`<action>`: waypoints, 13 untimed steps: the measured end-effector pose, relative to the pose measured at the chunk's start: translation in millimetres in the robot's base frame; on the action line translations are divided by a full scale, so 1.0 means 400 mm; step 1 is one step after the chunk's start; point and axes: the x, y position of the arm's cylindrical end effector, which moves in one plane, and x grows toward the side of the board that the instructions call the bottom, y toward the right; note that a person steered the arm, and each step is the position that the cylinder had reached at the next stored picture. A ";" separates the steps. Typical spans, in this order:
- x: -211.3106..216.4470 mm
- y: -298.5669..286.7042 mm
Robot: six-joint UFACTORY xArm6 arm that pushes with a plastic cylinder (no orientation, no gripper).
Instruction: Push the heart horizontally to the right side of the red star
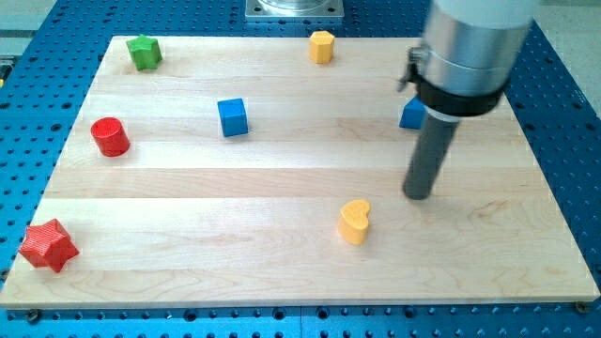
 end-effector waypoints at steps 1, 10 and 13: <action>0.077 -0.026; -0.054 -0.373; 0.082 -0.476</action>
